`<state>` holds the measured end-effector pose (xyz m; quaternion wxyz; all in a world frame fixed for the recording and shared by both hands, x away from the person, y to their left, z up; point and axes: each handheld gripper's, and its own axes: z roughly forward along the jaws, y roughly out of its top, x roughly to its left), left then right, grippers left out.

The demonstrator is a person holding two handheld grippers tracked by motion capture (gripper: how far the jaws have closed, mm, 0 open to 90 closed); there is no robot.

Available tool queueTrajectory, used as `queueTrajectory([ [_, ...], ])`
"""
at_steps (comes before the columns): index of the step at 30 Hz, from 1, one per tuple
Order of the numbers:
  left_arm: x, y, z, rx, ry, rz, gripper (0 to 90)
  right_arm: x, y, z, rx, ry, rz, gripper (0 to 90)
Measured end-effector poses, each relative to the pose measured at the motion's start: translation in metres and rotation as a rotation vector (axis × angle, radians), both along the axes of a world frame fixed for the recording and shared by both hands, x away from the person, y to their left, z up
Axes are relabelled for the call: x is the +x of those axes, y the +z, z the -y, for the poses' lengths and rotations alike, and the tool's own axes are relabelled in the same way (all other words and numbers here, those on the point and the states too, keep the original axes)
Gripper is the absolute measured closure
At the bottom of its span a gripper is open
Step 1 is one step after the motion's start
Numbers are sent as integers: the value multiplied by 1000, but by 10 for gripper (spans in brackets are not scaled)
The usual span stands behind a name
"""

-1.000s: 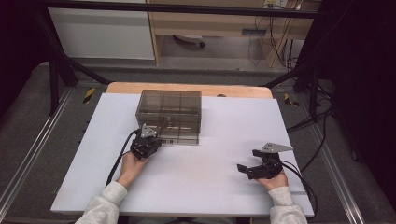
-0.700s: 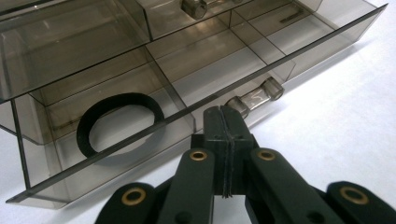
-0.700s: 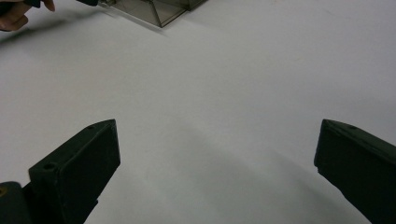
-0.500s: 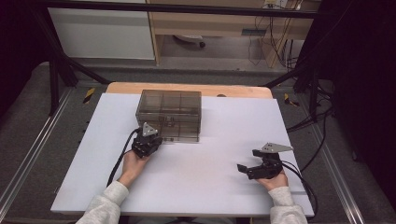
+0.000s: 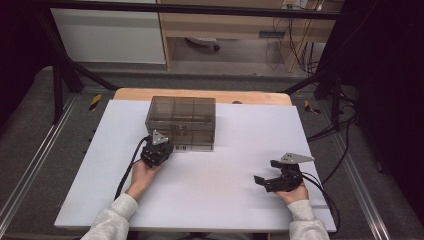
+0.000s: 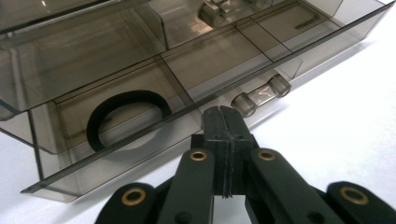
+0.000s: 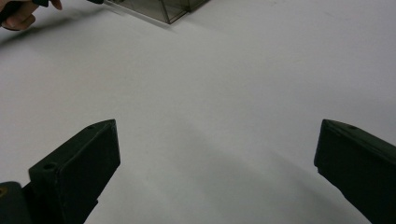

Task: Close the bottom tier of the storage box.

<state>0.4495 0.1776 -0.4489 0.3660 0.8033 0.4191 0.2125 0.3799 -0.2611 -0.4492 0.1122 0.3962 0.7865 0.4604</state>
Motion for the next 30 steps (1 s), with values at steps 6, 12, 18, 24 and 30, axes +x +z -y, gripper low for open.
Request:
queueTrajectory([
  [6,3,0,-2,4,12,13,894,0,0,0,-1,0,0,9],
  [12,7,0,-1,16,17,11,894,0,0,0,-1,0,1,9],
  [18,11,-1,-2,14,29,12,894,0,0,0,-1,0,1,9],
  [24,14,-1,0,18,27,13,894,0,0,0,0,0,0,9],
  [30,17,-2,2,23,25,18,894,0,0,0,-1,-1,0,9],
])
